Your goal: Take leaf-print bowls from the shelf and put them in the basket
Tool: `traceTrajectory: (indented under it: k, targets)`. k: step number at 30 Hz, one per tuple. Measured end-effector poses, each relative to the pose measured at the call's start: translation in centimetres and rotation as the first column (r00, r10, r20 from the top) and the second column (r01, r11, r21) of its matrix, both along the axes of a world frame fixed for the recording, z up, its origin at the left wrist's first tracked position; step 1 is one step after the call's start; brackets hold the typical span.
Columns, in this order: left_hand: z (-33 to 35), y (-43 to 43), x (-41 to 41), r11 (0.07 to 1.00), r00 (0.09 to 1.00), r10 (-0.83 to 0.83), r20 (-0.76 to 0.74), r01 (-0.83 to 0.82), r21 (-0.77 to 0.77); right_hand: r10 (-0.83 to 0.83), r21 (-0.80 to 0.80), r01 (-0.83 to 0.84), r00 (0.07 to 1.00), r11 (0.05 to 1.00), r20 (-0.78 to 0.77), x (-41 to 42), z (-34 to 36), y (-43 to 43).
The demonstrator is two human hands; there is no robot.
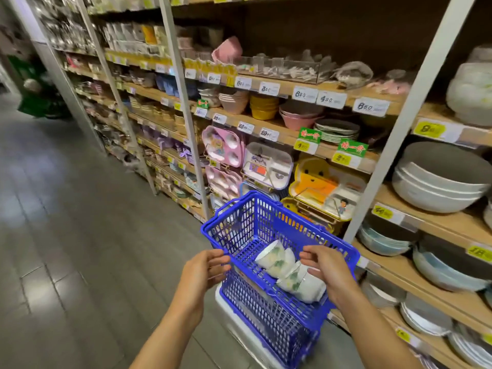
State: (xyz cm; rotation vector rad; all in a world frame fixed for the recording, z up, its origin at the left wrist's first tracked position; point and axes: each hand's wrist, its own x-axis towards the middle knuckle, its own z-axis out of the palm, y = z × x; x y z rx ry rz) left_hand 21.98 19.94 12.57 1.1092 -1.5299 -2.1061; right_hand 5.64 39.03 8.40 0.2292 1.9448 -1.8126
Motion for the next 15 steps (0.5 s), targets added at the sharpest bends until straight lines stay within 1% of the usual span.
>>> traceTrajectory:
  k: [5,8,13,15]
  targets:
    - [-1.5,-4.0,-2.7,0.999,0.999,-0.034,0.041,0.034,0.019,-0.031,0.112,0.029,0.999,0.993,0.022,-1.7,-3.4,-3.4]
    - [-2.6,-5.9,-5.9,0.994,0.990,-0.107,0.094,0.106,0.008,-0.060,0.179,0.051,0.997,0.983,0.042,-3.6,-5.8,-5.0]
    - [-4.5,-9.1,-12.7,0.976,0.959,-0.204,0.198,0.214,-0.030,-0.056,0.269,0.026,0.993,0.963,0.102,-8.3,-9.8,-8.4]
    - [-5.6,-10.6,-15.3,0.964,0.938,-0.243,0.248,0.262,-0.046,-0.098,0.293,0.056,0.987,0.954,0.131,-10.2,-11.3,-9.8]
